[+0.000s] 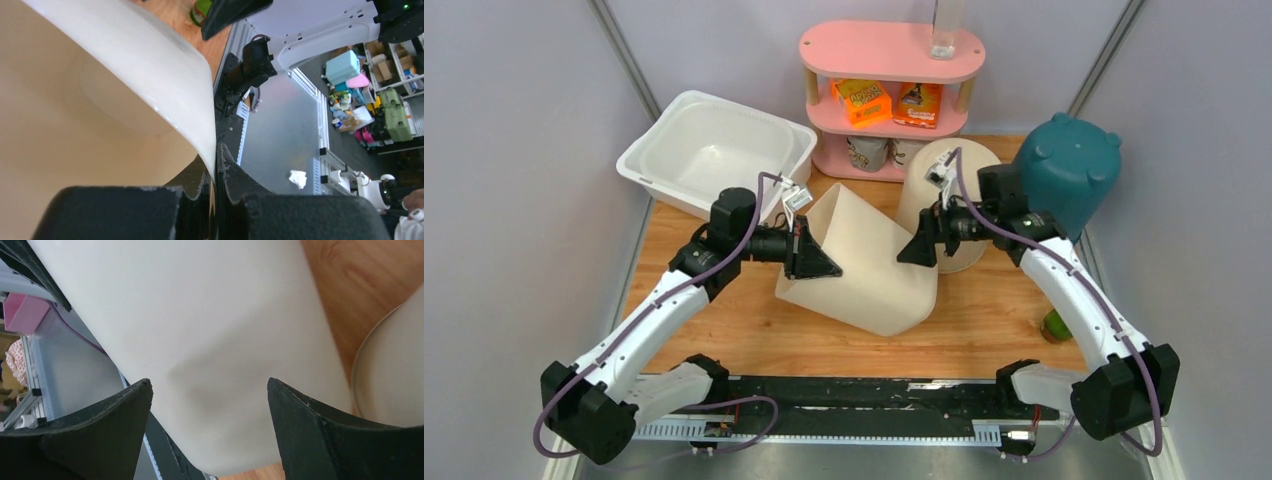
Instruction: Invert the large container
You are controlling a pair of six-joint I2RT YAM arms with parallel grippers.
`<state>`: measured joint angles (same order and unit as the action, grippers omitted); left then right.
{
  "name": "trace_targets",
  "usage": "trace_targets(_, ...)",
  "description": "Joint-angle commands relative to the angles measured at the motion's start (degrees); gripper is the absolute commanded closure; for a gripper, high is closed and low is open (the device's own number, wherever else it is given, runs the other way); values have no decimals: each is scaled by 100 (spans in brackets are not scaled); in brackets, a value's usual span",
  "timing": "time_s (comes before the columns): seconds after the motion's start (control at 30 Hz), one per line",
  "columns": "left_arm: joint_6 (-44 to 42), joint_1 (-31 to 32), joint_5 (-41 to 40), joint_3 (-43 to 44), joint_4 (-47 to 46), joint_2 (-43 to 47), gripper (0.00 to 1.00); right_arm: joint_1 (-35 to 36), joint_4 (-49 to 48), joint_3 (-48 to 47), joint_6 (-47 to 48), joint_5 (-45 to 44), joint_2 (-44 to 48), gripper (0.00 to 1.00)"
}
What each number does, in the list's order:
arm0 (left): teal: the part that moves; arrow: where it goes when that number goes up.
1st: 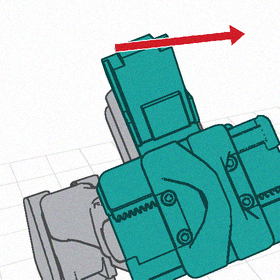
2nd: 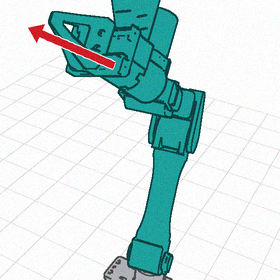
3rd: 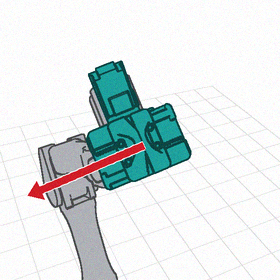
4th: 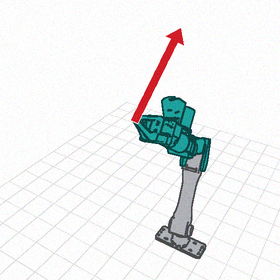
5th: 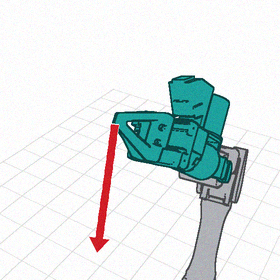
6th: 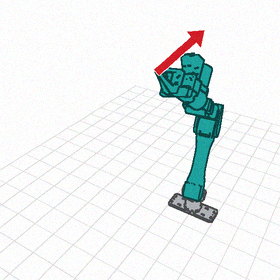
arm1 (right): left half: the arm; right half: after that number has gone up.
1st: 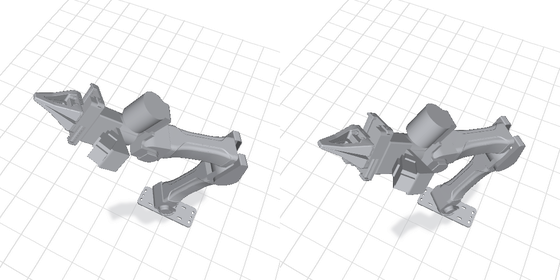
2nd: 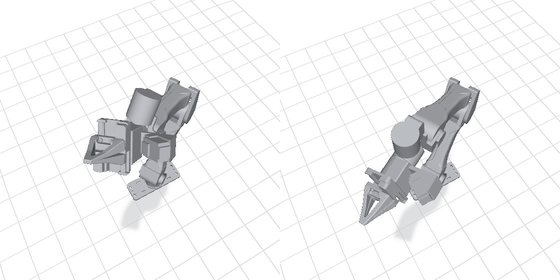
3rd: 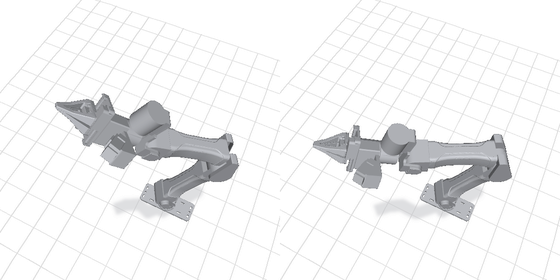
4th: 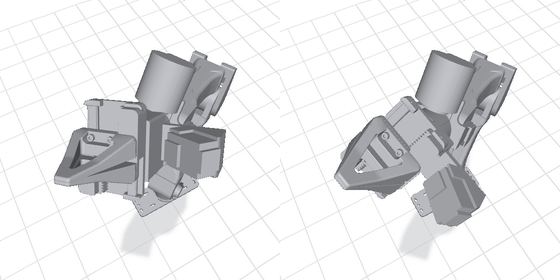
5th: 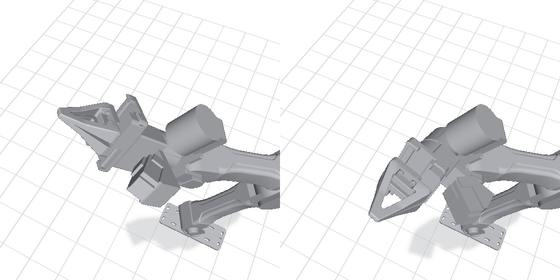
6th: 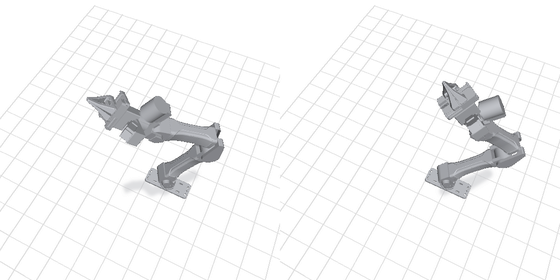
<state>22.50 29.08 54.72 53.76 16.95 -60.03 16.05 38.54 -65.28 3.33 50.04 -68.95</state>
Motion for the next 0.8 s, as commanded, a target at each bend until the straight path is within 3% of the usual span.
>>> trace_targets(0.0,429,-50,-397,-641,-380,117,88,601,195,233,-11,-1088,-141,13)
trace_targets(0.07,208,-79,-463,-879,-28,254,74,639,250,327,-243,-1460,-185,12)
trace_targets(0.1,117,-91,-462,-912,242,354,62,642,308,374,-265,-1507,-189,12)
trace_targets(0.3,-394,-106,-884,-1050,1271,749,35,641,695,388,-170,-1900,1,12)
trace_targets(0.43,-499,-190,-1423,-813,1687,705,25,645,911,372,-153,-1895,80,10)
trace_targets(0.53,-500,-289,-1564,-633,2009,555,16,645,879,579,-247,-1352,-26,10)
trace_targets(0.6,-496,-359,-1682,-563,2220,496,13,638,776,769,-297,-652,-193,10)
trace_targets(0.77,-660,-614,-1920,-384,2673,404,9,646,96,1128,-377,-152,-151,14)
